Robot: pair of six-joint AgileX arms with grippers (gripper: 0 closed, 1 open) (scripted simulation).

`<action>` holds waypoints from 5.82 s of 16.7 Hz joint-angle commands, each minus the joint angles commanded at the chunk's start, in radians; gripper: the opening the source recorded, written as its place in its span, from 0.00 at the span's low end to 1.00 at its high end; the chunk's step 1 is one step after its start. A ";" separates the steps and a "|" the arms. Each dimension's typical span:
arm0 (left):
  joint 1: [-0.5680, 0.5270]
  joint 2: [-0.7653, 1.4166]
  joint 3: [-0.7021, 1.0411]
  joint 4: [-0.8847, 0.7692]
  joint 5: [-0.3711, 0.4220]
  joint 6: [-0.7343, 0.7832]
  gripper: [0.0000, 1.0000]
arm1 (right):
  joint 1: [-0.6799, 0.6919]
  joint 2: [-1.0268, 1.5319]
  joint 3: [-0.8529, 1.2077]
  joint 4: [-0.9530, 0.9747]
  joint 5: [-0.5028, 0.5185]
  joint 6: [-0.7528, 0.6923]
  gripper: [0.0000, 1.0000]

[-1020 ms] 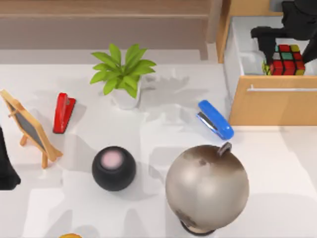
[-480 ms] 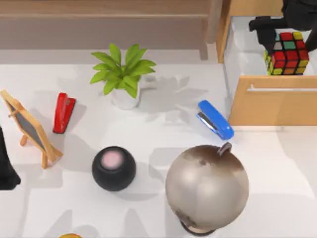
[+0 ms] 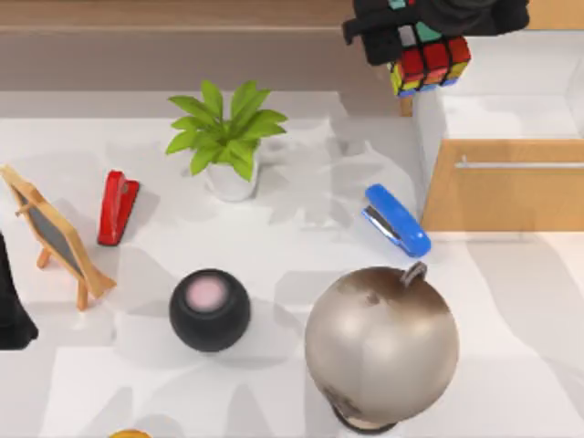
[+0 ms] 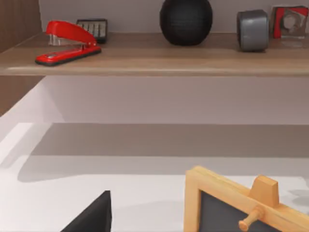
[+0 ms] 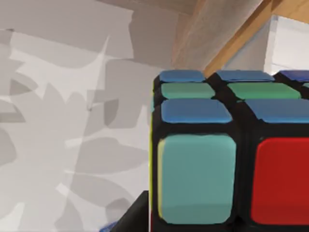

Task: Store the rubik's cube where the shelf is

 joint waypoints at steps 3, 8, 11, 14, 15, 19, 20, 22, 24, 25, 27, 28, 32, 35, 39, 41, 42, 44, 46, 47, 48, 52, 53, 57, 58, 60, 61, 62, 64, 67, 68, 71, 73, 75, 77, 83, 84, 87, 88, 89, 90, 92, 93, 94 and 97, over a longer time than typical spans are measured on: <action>0.000 0.000 0.000 0.000 0.000 0.000 1.00 | 0.113 -0.036 -0.121 0.250 0.077 -0.019 0.00; 0.000 0.000 0.000 0.000 0.000 0.000 1.00 | 0.225 -0.010 -0.298 0.774 0.225 -0.075 0.00; 0.000 0.000 0.000 0.000 0.000 0.000 1.00 | 0.260 0.042 -0.385 1.111 0.314 -0.120 0.00; 0.000 0.000 0.000 0.000 0.000 0.000 1.00 | 0.281 0.106 -0.457 1.429 0.397 -0.168 0.00; 0.000 0.000 0.000 0.000 0.000 0.000 1.00 | 0.286 0.128 -0.478 1.525 0.422 -0.184 0.00; 0.000 0.000 0.000 0.000 0.000 0.000 1.00 | 0.298 0.203 -0.546 1.832 0.503 -0.239 0.00; 0.000 0.000 0.000 0.000 0.000 0.000 1.00 | 0.300 0.217 -0.559 1.885 0.518 -0.250 0.00; 0.000 0.000 0.000 0.000 0.000 0.000 1.00 | 0.302 0.238 -0.578 1.956 0.539 -0.266 0.00; 0.000 0.000 0.000 0.000 0.000 0.000 1.00 | 0.304 0.246 -0.587 1.987 0.549 -0.273 0.00; 0.000 0.000 0.000 0.000 0.000 0.000 1.00 | 0.304 0.246 -0.587 1.987 0.549 -0.273 0.00; 0.000 0.000 0.000 0.000 0.000 0.000 1.00 | 0.304 0.246 -0.587 1.987 0.549 -0.273 0.00; 0.000 0.000 0.000 0.000 0.000 0.000 1.00 | 0.304 0.246 -0.587 1.987 0.549 -0.273 0.00; 0.000 0.000 0.000 0.000 0.000 0.000 1.00 | 0.289 0.250 -0.547 1.966 0.536 -0.270 0.00; 0.000 0.000 0.000 0.000 0.000 0.000 1.00 | 0.260 0.291 -0.441 1.912 0.505 -0.269 0.00; 0.000 0.000 0.000 0.000 0.000 0.000 1.00 | 0.208 0.386 -0.259 1.817 0.456 -0.265 0.00; 0.000 0.000 0.000 0.000 0.000 0.000 1.00 | 0.187 0.433 -0.177 1.775 0.436 -0.260 0.00; 0.000 0.000 0.000 0.000 0.000 0.000 1.00 | 0.178 0.454 -0.144 1.758 0.428 -0.258 0.00; 0.000 0.000 0.000 0.000 0.000 0.000 1.00 | 0.169 0.484 -0.103 1.733 0.418 -0.255 0.00; 0.000 0.000 0.000 0.000 0.000 0.000 1.00 | 0.168 0.490 -0.096 1.728 0.416 -0.254 0.00; 0.000 0.000 0.000 0.000 0.000 0.000 1.00 | 0.168 0.490 -0.096 1.728 0.416 -0.254 0.00; 0.000 0.000 0.000 0.000 0.000 0.000 1.00 | 0.168 0.490 -0.096 1.728 0.416 -0.254 0.00; 0.000 0.000 0.000 0.000 0.000 0.000 1.00 | 0.168 0.490 -0.096 1.728 0.416 -0.254 0.23; 0.000 0.000 0.000 0.000 0.000 0.000 1.00 | 0.168 0.490 -0.096 1.728 0.416 -0.254 0.30; 0.000 0.000 0.000 0.000 0.000 0.000 1.00 | 0.168 0.490 -0.096 1.728 0.416 -0.254 0.60; 0.000 0.000 0.000 0.000 0.000 0.000 1.00 | 0.168 0.490 -0.096 1.728 0.416 -0.254 0.68; 0.000 0.000 0.000 0.000 0.000 0.000 1.00 | 0.168 0.490 -0.096 1.728 0.416 -0.254 0.83; 0.000 0.000 0.000 0.000 0.000 0.000 1.00 | 0.168 0.490 -0.096 1.728 0.416 -0.254 0.90; 0.000 0.000 0.000 0.000 0.000 0.000 1.00 | 0.168 0.490 -0.096 1.728 0.416 -0.254 0.98; 0.000 0.000 0.000 0.000 0.000 0.000 1.00 | 0.168 0.490 -0.096 1.728 0.416 -0.254 1.00; 0.000 0.000 0.000 0.000 0.000 0.000 1.00 | 0.168 0.490 -0.096 1.728 0.416 -0.254 1.00; 0.000 0.000 0.000 0.000 0.000 0.000 1.00 | 0.168 0.490 -0.096 1.728 0.416 -0.254 1.00; 0.000 0.000 0.000 0.000 0.000 0.000 1.00 | 0.172 0.490 -0.096 1.728 0.416 -0.254 1.00; 0.000 0.000 0.000 0.000 0.000 0.000 1.00 | 0.171 0.483 -0.104 1.734 0.414 -0.258 1.00; 0.000 0.000 0.000 0.000 0.000 0.000 1.00 | 0.171 0.448 -0.144 1.764 0.402 -0.279 1.00; 0.000 0.000 0.000 0.000 0.000 0.000 1.00 | 0.172 0.389 -0.216 1.817 0.383 -0.317 1.00; 0.000 0.000 0.000 0.000 0.000 0.000 1.00 | 0.171 0.137 -0.590 2.085 0.303 -0.538 1.00; 0.000 0.000 0.000 0.000 0.000 0.000 1.00 | 0.167 0.092 -0.668 2.139 0.289 -0.588 1.00; 0.000 0.000 0.000 0.000 0.000 0.000 1.00 | 0.151 -0.031 -0.914 2.306 0.248 -0.755 1.00; 0.000 0.000 0.000 0.000 0.000 0.000 1.00 | 0.144 -0.068 -0.998 2.361 0.235 -0.814 1.00; 0.000 0.000 0.000 0.000 0.000 0.000 1.00 | 0.135 -0.102 -1.081 2.413 0.222 -0.875 1.00; 0.000 0.000 0.000 0.000 0.000 0.000 1.00 | 0.126 -0.132 -1.164 2.464 0.209 -0.938 1.00; 0.000 0.000 0.000 0.000 0.000 0.000 1.00 | 0.105 -0.180 -1.323 2.555 0.184 -1.067 1.00; 0.000 0.000 0.000 0.000 0.000 0.000 1.00 | 0.093 -0.197 -1.398 2.596 0.172 -1.133 1.00; 0.000 0.000 0.000 0.000 0.000 0.000 1.00 | 0.079 -0.210 -1.469 2.632 0.160 -1.200 1.00; 0.000 0.000 0.000 0.000 0.000 0.000 1.00 | 0.026 -0.216 -1.645 2.714 0.129 -1.394 1.00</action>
